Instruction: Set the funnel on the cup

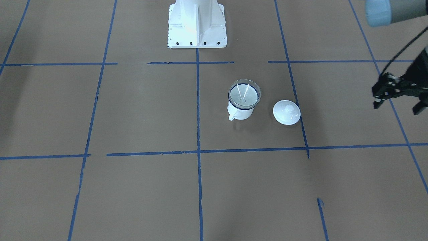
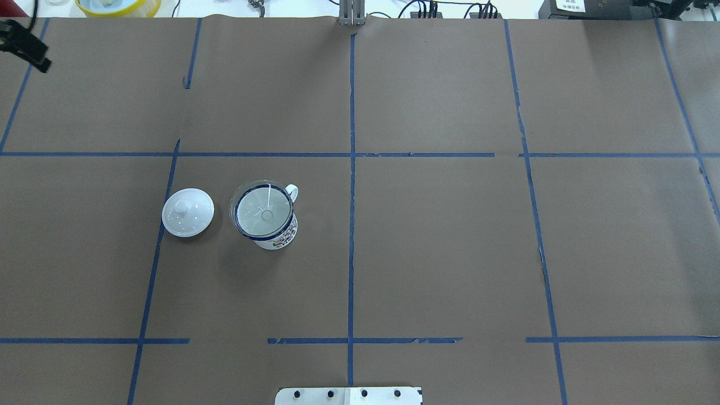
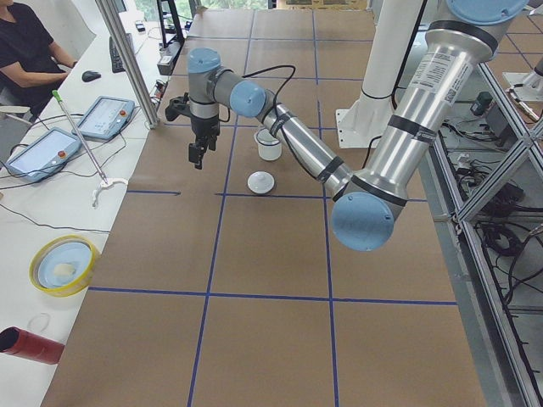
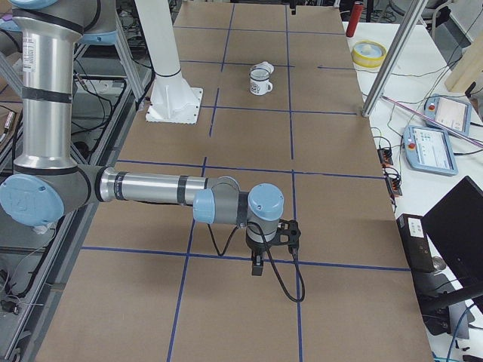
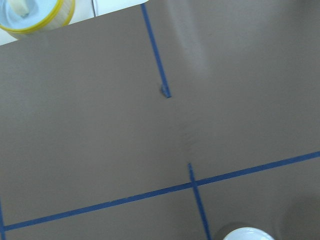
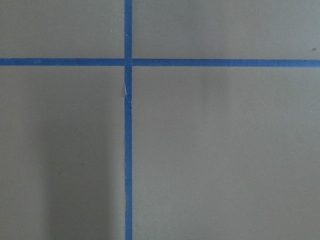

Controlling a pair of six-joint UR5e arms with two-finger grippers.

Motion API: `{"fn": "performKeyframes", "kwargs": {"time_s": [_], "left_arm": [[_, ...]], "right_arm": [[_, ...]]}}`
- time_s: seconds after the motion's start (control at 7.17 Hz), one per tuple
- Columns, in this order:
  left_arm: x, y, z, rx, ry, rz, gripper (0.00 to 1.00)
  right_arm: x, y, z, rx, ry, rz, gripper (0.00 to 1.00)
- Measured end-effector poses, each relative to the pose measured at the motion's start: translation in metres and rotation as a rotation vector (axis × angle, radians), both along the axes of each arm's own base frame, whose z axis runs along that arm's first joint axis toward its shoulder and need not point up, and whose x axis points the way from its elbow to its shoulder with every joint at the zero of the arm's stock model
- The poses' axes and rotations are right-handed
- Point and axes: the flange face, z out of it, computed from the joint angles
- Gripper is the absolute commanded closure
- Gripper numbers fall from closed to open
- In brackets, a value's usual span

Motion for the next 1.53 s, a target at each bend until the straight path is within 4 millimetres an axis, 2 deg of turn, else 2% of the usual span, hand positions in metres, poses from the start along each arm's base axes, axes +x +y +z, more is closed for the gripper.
{"fn": "performKeyframes", "kwargs": {"time_s": [0.14,0.28,0.56,0.7,0.84,0.98,1.12,1.53], "left_arm": [[-0.039,-0.001,0.046,-0.016,-0.017,0.024,0.0],[-0.068,0.011,0.093,-0.037,-0.002,0.044,0.0],[-0.104,0.052,0.187,-0.085,0.064,0.032,0.0],[-0.115,0.072,0.231,-0.109,0.074,0.018,0.0],[-0.122,0.087,0.265,-0.14,0.079,-0.002,0.0],[-0.126,0.095,0.284,-0.18,0.083,-0.032,0.0],[-0.128,0.098,0.291,-0.208,0.085,-0.059,0.0],[-0.129,0.097,0.291,-0.22,0.084,-0.081,0.0]], "right_arm": [[0.0,0.0,0.0,0.0,0.0,0.0,0.0],[0.0,0.0,0.0,0.0,0.0,0.0,0.0],[0.0,0.0,0.0,0.0,0.0,0.0,0.0],[0.0,0.0,0.0,0.0,0.0,0.0,0.0],[0.0,0.0,0.0,0.0,0.0,0.0,0.0],[0.0,0.0,0.0,0.0,0.0,0.0,0.0],[0.0,0.0,0.0,-0.001,0.0,0.0,0.0],[0.0,0.0,0.0,-0.001,0.0,0.0,0.0]]}}
